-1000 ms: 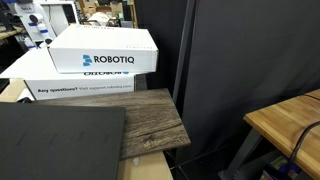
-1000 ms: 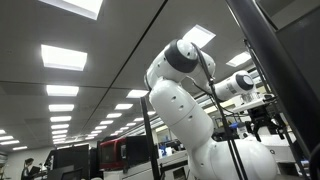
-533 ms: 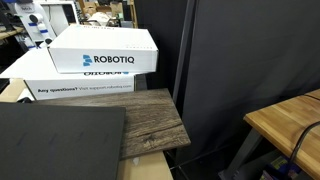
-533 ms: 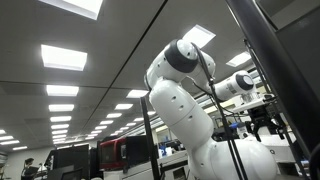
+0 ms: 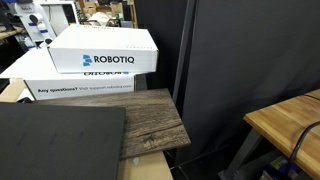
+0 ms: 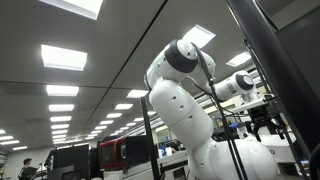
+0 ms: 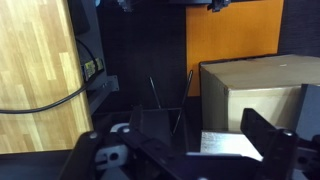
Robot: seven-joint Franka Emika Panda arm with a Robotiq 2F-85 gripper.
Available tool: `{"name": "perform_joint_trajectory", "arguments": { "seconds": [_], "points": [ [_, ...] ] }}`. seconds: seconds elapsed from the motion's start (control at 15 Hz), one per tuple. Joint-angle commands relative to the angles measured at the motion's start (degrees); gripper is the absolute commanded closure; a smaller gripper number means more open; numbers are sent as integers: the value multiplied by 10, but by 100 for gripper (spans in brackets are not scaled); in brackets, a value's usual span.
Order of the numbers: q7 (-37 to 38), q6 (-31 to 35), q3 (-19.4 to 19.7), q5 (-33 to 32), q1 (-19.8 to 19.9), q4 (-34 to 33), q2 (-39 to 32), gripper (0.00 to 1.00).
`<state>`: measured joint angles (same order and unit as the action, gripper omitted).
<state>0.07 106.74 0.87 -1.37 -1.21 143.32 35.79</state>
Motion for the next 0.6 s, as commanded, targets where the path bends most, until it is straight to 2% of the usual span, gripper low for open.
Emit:
{"name": "perform_joint_trajectory", "arguments": {
  "seconds": [0.0,0.27,0.53],
  "points": [
    [-3,24,1,19,0,4,2,0],
    [5,20,0,48,1,2,1,0],
    [18,35,-10,26,12,5,3,0]
  ]
}}
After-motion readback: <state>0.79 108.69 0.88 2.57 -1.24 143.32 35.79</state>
